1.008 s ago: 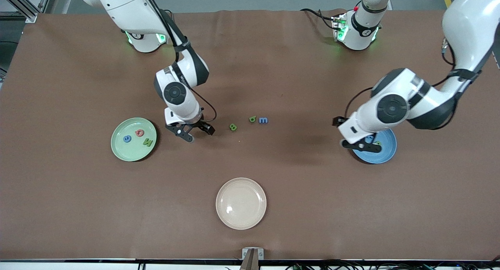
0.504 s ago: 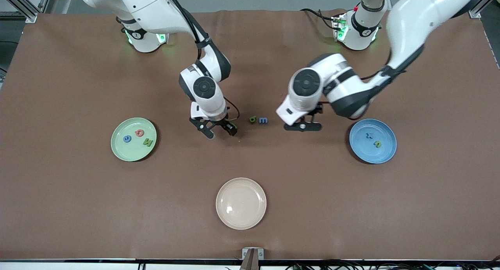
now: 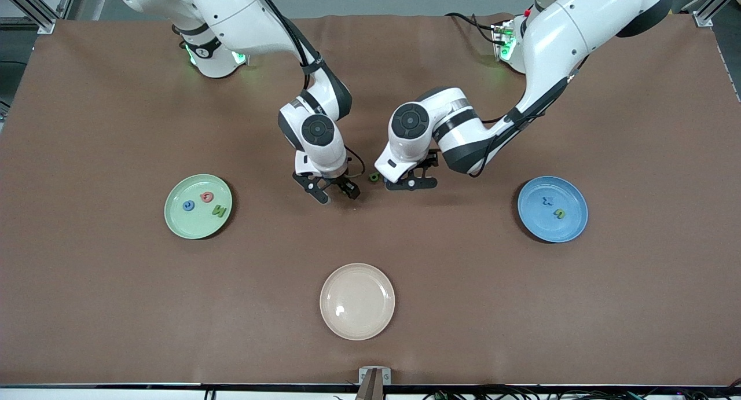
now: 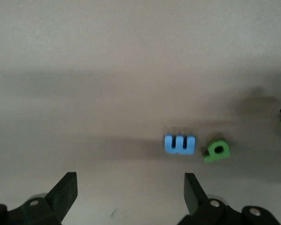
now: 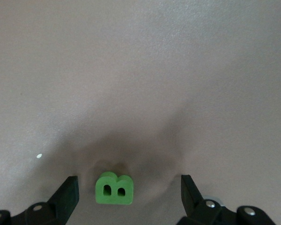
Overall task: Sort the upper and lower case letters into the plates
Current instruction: 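Grasp the green B with the right gripper while the left gripper returns to letters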
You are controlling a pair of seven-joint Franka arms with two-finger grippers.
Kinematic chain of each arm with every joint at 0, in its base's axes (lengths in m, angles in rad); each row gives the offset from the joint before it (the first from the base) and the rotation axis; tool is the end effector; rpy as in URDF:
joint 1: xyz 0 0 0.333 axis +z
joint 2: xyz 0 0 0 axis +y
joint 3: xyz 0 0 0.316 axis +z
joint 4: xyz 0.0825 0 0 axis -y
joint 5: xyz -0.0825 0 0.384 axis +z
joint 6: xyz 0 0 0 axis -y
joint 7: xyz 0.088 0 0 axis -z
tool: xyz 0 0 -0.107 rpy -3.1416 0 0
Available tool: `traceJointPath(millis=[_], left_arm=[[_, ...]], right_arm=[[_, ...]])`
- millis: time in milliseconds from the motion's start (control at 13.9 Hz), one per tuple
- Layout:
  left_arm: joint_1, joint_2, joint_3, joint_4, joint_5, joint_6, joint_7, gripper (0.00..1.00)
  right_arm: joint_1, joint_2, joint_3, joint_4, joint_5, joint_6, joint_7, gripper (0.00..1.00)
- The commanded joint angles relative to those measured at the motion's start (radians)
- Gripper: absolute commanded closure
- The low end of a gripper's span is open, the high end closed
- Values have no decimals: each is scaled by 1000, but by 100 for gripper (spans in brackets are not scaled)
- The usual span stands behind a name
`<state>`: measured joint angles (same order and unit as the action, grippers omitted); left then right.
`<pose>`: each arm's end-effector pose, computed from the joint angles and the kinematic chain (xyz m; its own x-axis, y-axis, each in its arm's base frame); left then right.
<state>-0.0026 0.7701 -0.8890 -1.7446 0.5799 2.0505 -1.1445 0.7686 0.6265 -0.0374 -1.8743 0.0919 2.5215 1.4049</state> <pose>0.4674 -0.4426 0.2464 0.9887 0.0426 -0.1436 0.0344 -0.9977 -0.0590 0.4748 0.4262 0.1772 0.7380 -0.6742 -0.0292 -0.6748 -0.7376 -0.0258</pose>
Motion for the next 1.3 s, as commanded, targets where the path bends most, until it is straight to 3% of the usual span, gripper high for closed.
traceJointPath(millis=[0,288,432,648,792,936,1224], left_arm=[[-46,18,44,20,-20,63,-21,0],[-63,58,62,20,-2,146,-55,0],[-88,60,88,20,3,148,-38,0],[-155,61,149,22,12,148,-17,0],[-163,61,159,22,12,149,-11,0],[-163,69,160,20,12,161,-11,0],[-165,84,163,19,14,188,-11,0]], right_arm=[[17,19,-10,29,-1,-6,23,16],[21,21,-10,29,-1,-6,25,25],[26,21,-10,29,-1,-7,19,35],[24,19,-10,26,-12,-12,-1,66],[11,13,-10,30,-11,-76,-46,97],[-11,-4,-13,29,-11,-125,-73,100],[-138,-138,-15,3,-11,-300,-291,100]])
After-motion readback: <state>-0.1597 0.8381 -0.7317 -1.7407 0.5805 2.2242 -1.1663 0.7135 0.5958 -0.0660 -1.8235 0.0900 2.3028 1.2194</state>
